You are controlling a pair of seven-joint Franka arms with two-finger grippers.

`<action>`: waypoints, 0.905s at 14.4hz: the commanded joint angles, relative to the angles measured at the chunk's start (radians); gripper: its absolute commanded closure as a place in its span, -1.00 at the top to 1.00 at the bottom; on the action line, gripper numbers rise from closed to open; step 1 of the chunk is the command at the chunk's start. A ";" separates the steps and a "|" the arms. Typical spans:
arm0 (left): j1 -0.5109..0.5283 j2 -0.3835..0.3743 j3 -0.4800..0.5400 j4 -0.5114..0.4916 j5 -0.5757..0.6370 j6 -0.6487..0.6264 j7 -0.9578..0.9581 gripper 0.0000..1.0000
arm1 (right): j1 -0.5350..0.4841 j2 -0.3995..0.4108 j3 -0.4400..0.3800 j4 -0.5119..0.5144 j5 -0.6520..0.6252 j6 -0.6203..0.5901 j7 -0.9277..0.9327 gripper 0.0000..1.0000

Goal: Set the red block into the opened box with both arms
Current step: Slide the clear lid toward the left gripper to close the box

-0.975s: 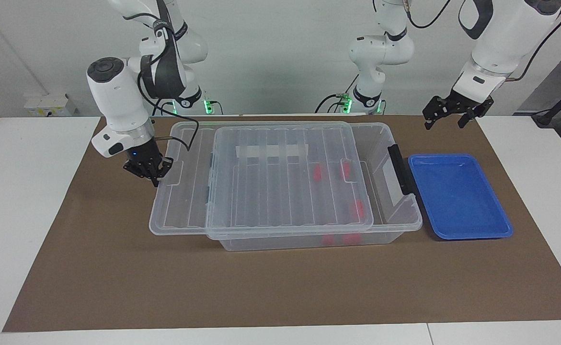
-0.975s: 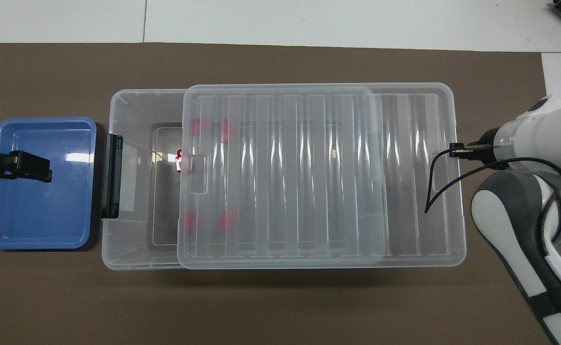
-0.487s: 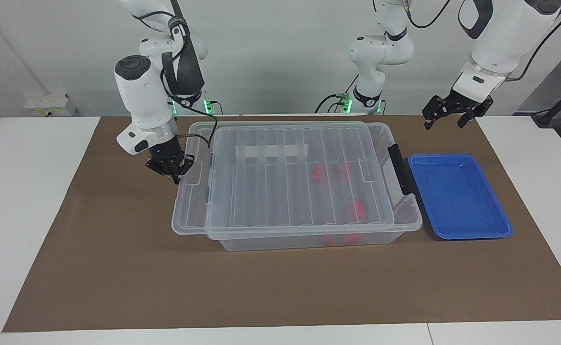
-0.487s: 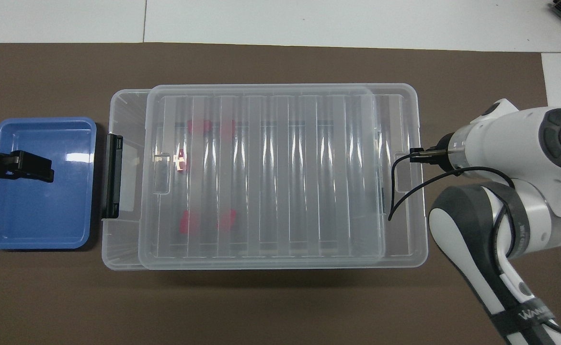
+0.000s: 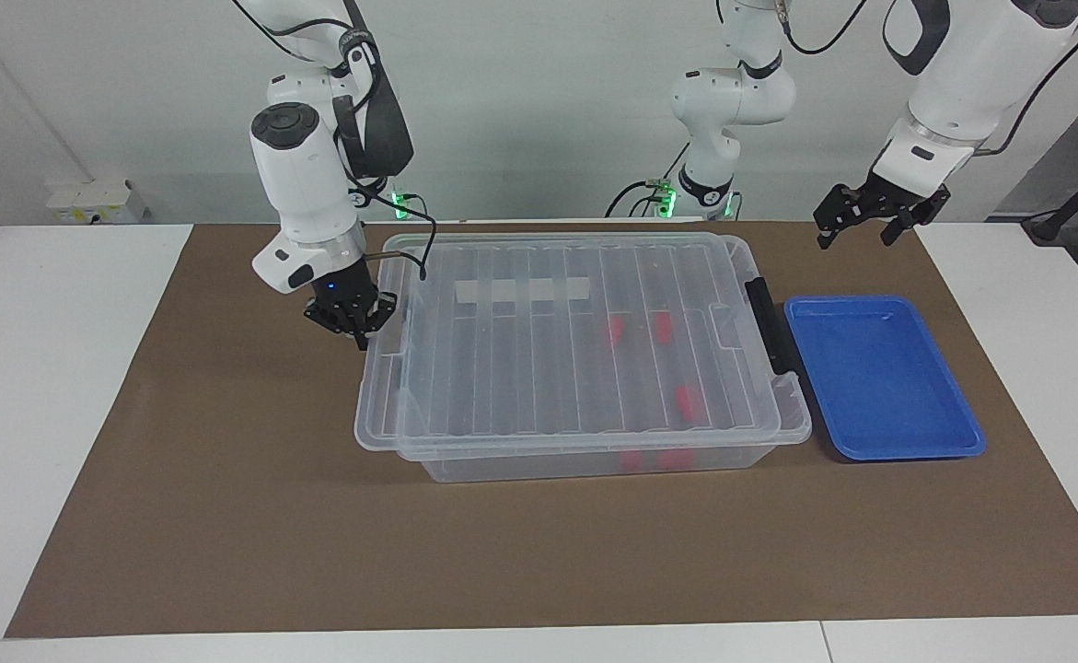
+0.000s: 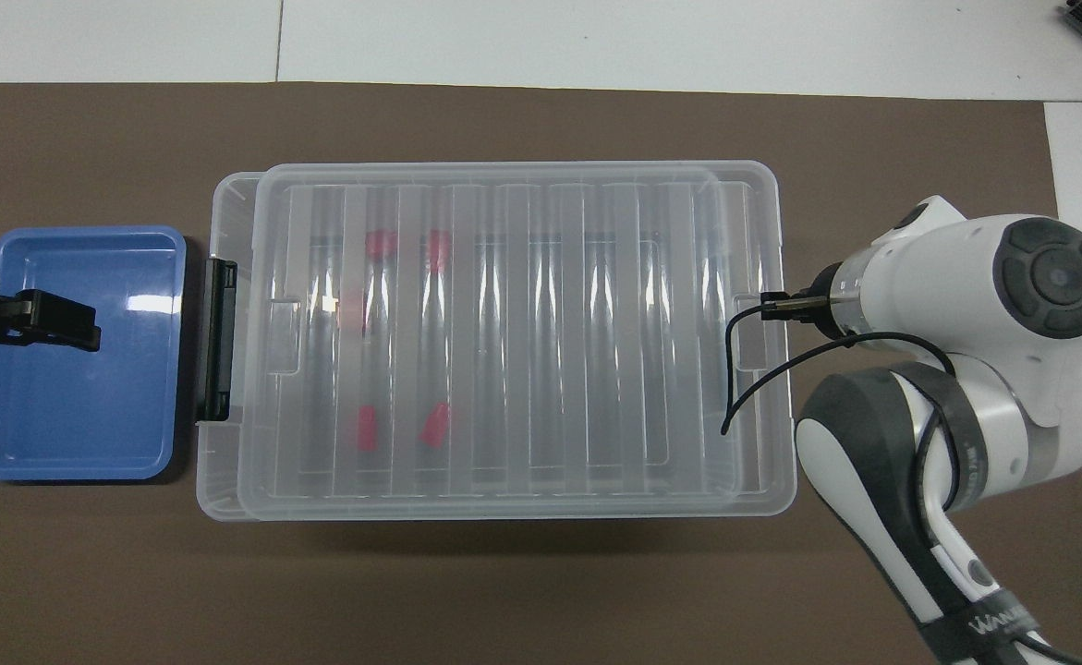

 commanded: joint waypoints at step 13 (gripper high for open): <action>-0.001 -0.014 0.005 -0.001 -0.014 -0.012 -0.011 1.00 | 0.030 -0.013 -0.002 -0.009 0.072 -0.029 0.015 -1.00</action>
